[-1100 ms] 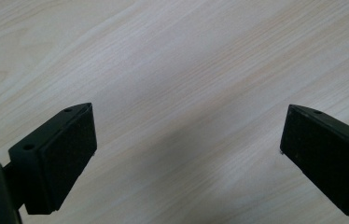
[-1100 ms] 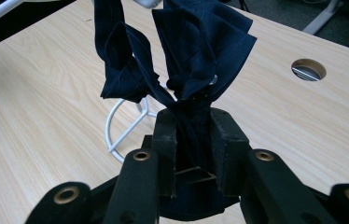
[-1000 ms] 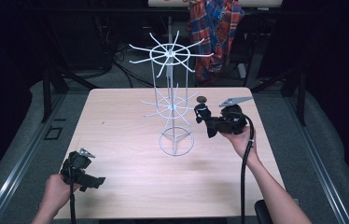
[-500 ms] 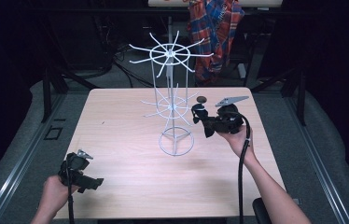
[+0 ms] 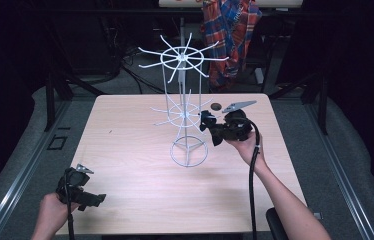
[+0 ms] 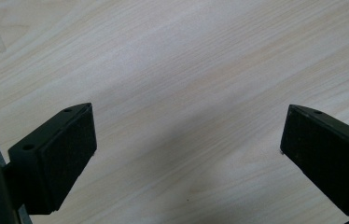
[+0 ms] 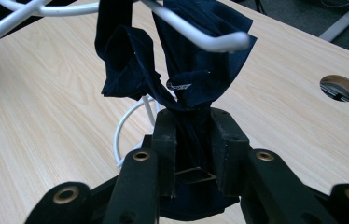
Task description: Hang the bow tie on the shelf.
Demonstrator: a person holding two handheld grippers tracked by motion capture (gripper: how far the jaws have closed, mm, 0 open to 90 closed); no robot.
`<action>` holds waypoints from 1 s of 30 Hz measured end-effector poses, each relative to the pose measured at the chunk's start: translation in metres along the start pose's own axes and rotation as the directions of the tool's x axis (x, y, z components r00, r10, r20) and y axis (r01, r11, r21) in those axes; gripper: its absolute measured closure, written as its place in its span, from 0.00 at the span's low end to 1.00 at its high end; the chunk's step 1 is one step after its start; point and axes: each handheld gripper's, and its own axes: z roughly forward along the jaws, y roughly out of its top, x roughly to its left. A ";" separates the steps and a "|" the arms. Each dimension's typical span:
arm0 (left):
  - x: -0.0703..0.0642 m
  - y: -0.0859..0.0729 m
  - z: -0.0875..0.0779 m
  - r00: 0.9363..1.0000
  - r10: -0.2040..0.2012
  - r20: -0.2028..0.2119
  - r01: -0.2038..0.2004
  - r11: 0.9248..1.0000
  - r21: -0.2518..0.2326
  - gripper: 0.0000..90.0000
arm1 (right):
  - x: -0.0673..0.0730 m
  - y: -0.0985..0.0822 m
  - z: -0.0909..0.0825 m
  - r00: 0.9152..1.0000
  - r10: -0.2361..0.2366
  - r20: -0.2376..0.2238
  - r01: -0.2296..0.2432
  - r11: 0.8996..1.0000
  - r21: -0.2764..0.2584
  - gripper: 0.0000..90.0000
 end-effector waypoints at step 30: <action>-0.002 0.005 0.002 1.000 0.015 0.002 -0.015 1.000 -0.008 0.04 | 0.003 -0.008 0.012 1.000 -0.019 -0.014 0.020 0.995 0.101 0.79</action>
